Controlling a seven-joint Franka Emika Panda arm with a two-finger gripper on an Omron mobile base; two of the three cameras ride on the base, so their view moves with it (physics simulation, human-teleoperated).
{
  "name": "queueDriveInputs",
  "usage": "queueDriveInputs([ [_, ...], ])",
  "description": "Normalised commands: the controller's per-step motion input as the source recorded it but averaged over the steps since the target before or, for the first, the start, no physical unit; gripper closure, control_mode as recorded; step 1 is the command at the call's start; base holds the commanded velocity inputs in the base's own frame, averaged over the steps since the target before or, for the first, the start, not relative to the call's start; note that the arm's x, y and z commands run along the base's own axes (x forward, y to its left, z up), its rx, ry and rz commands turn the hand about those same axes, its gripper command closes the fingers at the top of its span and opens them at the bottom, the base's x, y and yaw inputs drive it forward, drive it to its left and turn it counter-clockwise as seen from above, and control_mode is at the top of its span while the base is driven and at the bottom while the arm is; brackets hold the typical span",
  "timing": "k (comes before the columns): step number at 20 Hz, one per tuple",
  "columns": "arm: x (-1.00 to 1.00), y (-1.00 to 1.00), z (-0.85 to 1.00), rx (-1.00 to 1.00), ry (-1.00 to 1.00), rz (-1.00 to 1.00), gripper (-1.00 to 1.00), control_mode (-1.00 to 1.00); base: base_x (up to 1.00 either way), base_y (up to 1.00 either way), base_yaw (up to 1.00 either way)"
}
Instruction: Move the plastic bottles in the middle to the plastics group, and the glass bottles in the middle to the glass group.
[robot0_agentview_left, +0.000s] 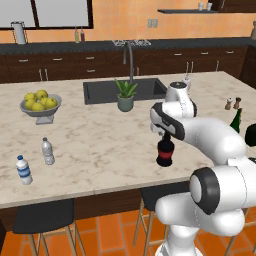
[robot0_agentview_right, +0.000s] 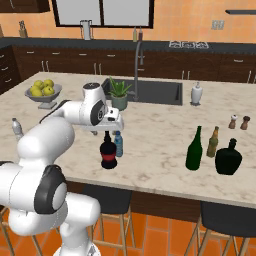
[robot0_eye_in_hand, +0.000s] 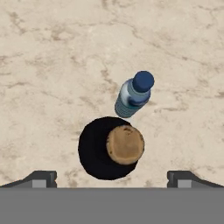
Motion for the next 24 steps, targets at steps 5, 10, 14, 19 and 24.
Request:
queueDriveInputs([
  [5, 0.12, 0.00, -0.08, -0.02, 0.00, 0.00, -1.00, -1.00, 0.00, 0.00, 0.00],
  [10, 0.09, 0.00, -0.08, -0.01, 0.00, 0.00, -1.00, -1.00, 0.00, 0.00, 0.00],
  [14, 0.09, 0.00, -0.08, -0.03, -0.06, 0.00, -1.00, -1.00, 0.00, 0.00, 0.00],
  [19, 0.04, 0.00, -0.10, -0.01, -0.17, 0.00, -1.00, -1.00, 0.00, 0.00, 0.00],
  [24, 0.03, 0.00, -0.10, 0.00, -0.15, 0.00, -1.00, -1.00, 0.00, 0.00, 0.00],
])
